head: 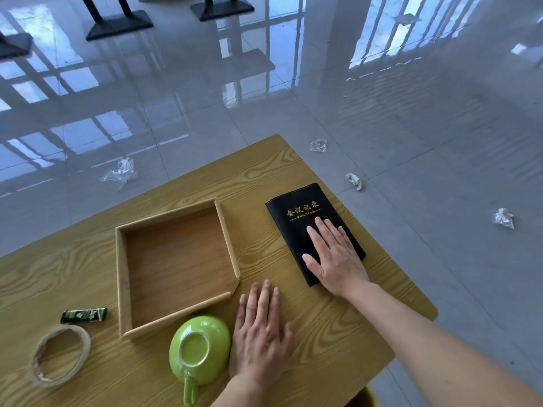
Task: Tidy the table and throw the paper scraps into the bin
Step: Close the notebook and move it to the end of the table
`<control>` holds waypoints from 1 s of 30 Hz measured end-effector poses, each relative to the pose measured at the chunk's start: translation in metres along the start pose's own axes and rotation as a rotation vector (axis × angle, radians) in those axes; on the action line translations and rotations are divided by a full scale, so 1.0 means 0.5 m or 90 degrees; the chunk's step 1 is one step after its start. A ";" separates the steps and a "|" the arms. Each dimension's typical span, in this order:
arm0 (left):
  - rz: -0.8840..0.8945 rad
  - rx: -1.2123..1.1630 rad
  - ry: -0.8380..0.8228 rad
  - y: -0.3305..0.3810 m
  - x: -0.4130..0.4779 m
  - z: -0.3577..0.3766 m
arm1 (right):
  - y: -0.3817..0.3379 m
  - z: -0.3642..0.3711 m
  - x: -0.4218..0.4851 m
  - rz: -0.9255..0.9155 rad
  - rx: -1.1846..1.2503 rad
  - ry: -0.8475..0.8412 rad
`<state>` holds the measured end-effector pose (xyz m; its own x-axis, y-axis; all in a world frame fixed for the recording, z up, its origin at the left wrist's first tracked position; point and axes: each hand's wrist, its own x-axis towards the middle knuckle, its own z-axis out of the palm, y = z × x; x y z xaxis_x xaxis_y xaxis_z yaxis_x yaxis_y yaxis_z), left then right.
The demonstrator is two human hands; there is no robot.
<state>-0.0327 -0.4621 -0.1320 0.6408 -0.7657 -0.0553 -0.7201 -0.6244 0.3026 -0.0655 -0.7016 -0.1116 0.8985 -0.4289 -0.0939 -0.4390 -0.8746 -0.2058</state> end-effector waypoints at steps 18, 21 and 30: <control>-0.013 0.008 0.002 0.005 0.006 -0.003 | 0.014 -0.016 0.076 -0.028 0.003 0.008; -0.016 0.012 0.002 0.005 0.006 -0.006 | 0.015 -0.015 0.080 -0.029 0.007 0.011; -0.014 0.012 0.004 0.008 0.006 -0.012 | 0.032 -0.016 0.099 -0.039 -0.003 0.010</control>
<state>-0.0320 -0.4660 -0.1254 0.6575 -0.7514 -0.0557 -0.7113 -0.6435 0.2828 -0.0279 -0.7385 -0.1119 0.9236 -0.3776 -0.0653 -0.3828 -0.9004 -0.2068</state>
